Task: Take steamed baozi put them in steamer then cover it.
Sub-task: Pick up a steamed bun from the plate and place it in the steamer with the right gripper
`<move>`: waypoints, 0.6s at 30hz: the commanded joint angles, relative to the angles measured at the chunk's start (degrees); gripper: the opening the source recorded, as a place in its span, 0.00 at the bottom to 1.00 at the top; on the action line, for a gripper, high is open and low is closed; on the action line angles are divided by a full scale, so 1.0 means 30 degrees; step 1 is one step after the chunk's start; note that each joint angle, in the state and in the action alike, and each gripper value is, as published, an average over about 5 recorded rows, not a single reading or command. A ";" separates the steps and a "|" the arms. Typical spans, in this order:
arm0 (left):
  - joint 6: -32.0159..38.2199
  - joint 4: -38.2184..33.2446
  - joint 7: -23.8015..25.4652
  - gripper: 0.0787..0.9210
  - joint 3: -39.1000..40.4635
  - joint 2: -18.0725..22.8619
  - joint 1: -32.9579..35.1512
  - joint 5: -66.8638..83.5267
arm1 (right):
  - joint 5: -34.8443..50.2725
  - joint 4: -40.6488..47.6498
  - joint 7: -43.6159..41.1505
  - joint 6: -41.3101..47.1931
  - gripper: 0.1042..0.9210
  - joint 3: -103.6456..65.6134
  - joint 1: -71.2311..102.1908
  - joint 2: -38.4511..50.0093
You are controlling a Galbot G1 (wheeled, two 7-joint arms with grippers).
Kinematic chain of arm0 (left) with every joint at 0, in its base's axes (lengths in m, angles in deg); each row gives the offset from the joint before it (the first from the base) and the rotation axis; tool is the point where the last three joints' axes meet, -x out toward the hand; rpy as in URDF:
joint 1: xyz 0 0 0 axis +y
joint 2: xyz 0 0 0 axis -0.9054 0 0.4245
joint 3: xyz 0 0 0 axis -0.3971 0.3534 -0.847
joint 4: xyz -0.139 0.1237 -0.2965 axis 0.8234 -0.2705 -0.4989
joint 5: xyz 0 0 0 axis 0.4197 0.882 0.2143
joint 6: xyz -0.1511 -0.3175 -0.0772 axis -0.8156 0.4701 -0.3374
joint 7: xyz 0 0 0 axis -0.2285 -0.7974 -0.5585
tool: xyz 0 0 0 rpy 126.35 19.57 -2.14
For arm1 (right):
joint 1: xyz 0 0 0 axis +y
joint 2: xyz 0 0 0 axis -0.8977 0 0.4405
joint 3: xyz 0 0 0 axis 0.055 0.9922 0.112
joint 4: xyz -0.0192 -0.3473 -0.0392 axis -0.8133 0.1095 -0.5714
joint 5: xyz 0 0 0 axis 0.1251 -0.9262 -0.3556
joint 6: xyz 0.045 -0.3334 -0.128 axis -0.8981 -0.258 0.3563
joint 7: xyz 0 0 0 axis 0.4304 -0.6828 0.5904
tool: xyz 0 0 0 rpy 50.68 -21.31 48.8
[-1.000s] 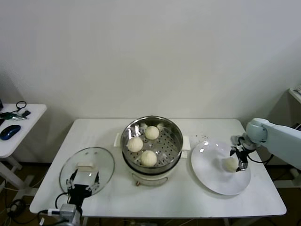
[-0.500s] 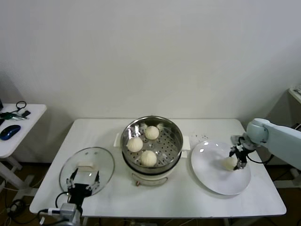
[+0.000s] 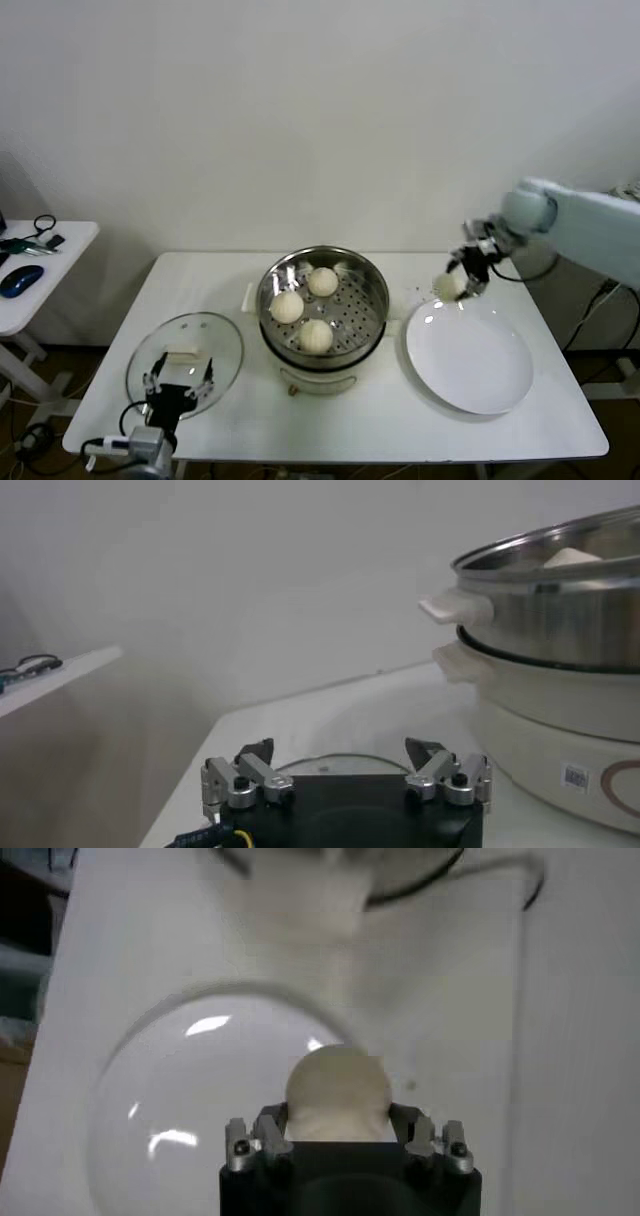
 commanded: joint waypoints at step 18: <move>0.0106 -0.0084 -0.0068 0.88 -0.0382 -0.0173 0.0098 0.0564 | 0.0802 -0.2511 0.4108 0.3739 0.70 0.0961 0.2174 -0.6194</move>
